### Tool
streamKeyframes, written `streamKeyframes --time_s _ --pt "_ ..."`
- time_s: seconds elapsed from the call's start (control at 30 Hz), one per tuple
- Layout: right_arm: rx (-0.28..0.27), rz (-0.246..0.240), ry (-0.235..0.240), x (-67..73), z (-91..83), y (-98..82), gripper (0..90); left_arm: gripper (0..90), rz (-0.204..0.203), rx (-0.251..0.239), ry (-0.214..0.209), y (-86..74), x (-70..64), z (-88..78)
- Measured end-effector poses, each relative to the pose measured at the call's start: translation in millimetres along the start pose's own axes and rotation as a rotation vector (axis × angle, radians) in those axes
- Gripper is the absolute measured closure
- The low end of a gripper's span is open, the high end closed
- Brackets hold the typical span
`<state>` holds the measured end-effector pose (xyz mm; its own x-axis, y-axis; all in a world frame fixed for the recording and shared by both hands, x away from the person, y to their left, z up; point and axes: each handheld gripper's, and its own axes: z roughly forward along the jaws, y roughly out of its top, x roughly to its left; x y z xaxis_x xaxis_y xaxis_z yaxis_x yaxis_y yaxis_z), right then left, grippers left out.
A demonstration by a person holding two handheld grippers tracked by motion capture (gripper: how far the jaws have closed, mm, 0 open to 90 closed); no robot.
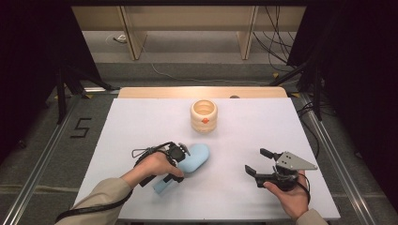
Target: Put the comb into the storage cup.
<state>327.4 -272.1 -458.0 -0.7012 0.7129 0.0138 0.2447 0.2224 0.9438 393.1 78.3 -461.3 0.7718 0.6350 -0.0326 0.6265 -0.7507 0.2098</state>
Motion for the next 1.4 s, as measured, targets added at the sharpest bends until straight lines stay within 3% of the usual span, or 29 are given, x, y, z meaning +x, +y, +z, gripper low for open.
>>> streamKeyframes --time_s 1.03,1.4 --pt "-0.001 0.000 0.003 -0.2 0.2 -0.2 15.6 54.8 0.000 0.052 0.020 7.9 -2.5 0.2" --pt "0.004 0.001 0.003 -0.2 0.3 -0.3 15.6 63.6 -0.027 0.047 0.019 8.5 -4.6 0.2"
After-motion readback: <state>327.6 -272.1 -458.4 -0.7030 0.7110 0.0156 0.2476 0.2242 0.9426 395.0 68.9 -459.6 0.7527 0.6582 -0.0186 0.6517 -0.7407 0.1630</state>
